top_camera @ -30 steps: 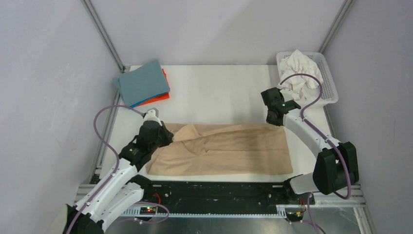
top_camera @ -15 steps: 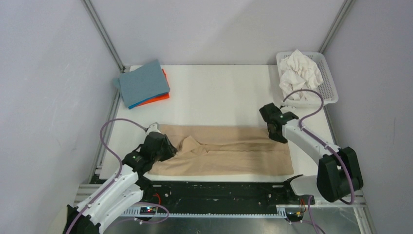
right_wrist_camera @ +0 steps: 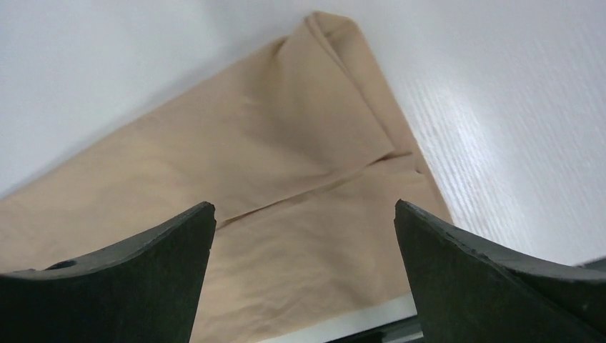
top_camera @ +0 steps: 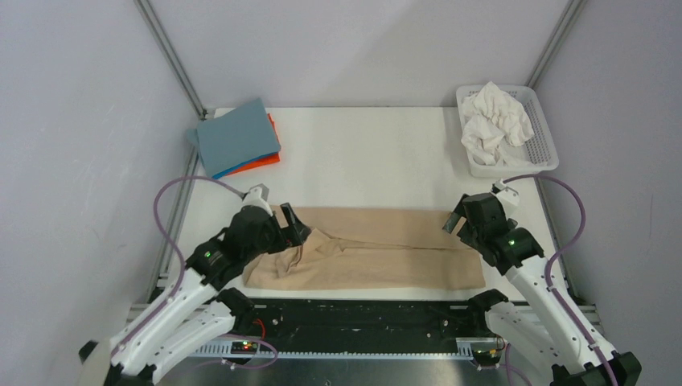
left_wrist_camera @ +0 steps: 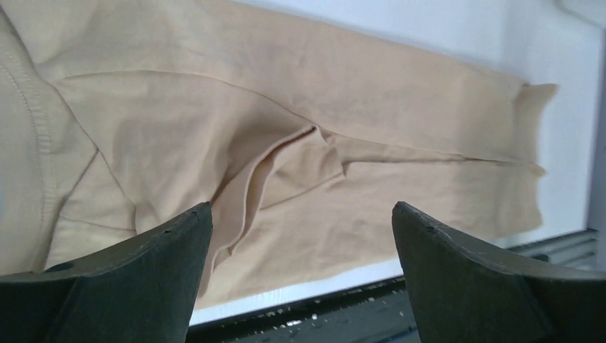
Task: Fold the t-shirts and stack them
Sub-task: Rotate the tshirt 90 degrees
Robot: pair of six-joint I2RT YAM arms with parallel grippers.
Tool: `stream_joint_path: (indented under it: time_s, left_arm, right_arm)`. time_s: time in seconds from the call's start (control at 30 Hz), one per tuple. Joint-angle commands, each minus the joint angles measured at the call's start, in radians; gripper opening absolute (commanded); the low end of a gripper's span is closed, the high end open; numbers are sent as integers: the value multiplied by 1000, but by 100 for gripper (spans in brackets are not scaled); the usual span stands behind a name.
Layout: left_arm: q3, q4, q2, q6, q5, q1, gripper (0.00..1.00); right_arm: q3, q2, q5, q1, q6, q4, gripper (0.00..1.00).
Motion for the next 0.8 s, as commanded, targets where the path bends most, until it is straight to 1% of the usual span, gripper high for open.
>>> stream_joint_path:
  time_s: [0.0,0.03,0.07,0.1,0.13,0.2,0.27,0.37,0.47,0.5,0.57,0.6,0.73,0.77]
  left_arm:
    - [40,123,189,43,-55,-5,98]
    - [37,155,254,51,-6,-6,98]
    - [35,232,285,57,26,-8,98]
    - [31,271,345,61,89,-10,98]
    - [29,335,373,61,125,-21,98]
    - [24,405,474,70,158,-54,98]
    - [26,433,540,85,200,-92,98]
    - [11,443,588,105,258,-177,98]
    - [-37,443,553,120,313,-250,98]
    - [-46,435,537,124,313,-275,98]
    - [-67,419,473,116,293,-283,98]
    - [-74,413,426,115,261,-284,98]
    - [-53,396,319,123,131,-279,98]
    - [-48,388,296,122,83,-261,98]
  right_arm:
    - [-20,35,-152,-40,-132,188,100]
    - [-21,65,-177,-50,-140,211,100]
    - [-22,83,-186,-55,-139,221,100]
    - [-23,123,-202,-64,-139,244,100]
    - [-23,143,-214,-69,-141,255,100]
    - [-23,201,-254,-84,-142,288,100]
    - [-25,248,-287,-92,-144,324,100]
    - [-28,296,-312,-105,-150,344,100]
    - [-28,311,-327,-118,-154,360,100]
    - [-28,314,-332,-121,-158,365,100]
    - [-29,322,-369,-122,-183,395,100]
    - [-28,329,-404,-118,-200,416,100]
    - [-26,375,-473,-73,-266,503,100]
    - [-21,386,-484,-64,-277,517,100]
